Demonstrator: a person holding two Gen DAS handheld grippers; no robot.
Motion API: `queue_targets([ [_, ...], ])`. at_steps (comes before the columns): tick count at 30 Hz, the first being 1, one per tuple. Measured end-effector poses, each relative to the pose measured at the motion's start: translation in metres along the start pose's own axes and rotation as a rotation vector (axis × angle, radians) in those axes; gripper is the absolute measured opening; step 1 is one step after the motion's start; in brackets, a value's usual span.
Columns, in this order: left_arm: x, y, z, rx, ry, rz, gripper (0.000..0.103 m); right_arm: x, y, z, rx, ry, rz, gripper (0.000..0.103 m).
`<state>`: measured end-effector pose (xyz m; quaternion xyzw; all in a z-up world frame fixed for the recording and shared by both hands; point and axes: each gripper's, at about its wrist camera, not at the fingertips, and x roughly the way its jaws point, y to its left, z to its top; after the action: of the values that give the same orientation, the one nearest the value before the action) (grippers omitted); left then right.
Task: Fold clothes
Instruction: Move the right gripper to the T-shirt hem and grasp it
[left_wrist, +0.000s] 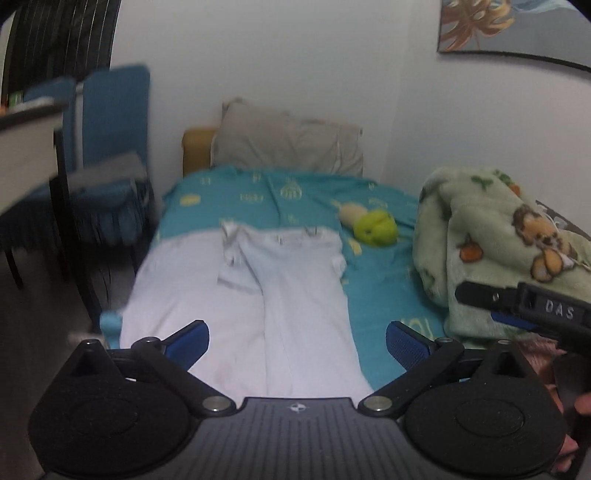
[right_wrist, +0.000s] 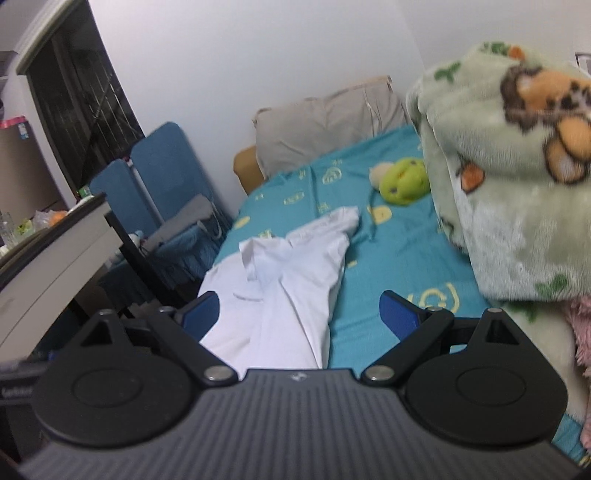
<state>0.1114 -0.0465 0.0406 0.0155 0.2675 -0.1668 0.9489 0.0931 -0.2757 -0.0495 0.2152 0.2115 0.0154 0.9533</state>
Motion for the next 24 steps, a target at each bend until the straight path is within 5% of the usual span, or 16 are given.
queue_targets([
  [7,0.029,0.008,-0.027,-0.050,-0.002,0.013,0.103,0.003,0.012,-0.004,-0.078,0.001,0.014,0.095],
  [16,0.030,0.065,-0.035,-0.079,0.017,0.037,0.103,0.065,0.068,0.020,-0.291,0.128,0.077,0.094],
  [24,0.043,0.126,-0.052,-0.175,0.053,0.015,0.103,0.196,0.175,-0.011,-0.513,0.330,0.145,0.083],
])
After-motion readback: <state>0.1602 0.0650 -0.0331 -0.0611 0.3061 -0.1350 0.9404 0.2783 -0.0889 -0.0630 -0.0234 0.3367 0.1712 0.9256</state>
